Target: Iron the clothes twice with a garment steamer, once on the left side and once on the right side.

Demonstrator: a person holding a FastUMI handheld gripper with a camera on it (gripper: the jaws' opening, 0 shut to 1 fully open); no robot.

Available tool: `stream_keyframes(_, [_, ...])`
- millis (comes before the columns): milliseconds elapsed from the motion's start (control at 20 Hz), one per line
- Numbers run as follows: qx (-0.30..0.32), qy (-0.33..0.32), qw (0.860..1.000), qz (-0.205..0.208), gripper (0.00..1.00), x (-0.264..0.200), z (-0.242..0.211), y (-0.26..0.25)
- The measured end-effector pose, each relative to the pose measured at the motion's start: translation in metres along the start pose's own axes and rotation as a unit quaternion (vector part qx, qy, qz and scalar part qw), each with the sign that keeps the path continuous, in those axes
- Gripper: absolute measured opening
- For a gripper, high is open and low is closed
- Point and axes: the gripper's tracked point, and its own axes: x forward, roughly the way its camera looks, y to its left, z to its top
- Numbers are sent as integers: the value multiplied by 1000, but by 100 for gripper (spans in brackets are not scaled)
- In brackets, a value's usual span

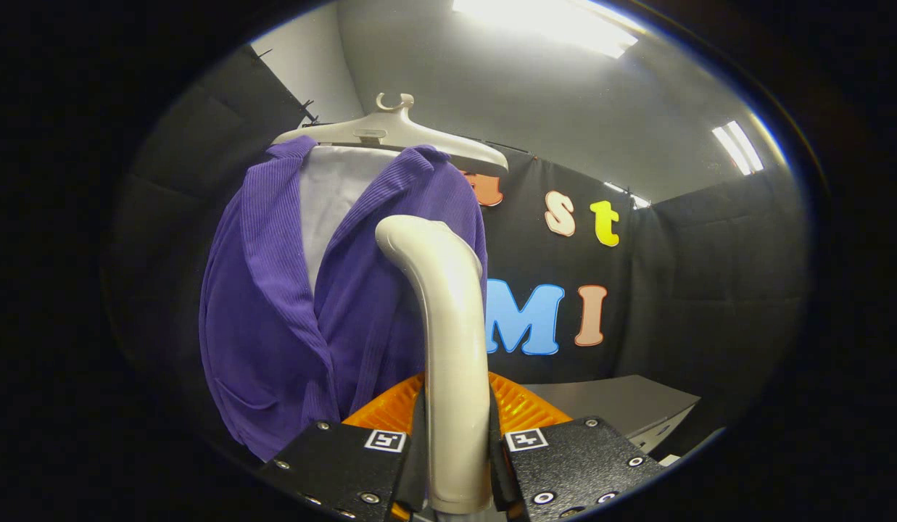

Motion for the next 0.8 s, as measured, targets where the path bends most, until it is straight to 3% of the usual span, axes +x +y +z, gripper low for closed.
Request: stream_keyframes(800, [-45, 90, 993, 54, 36, -33, -129, 9])
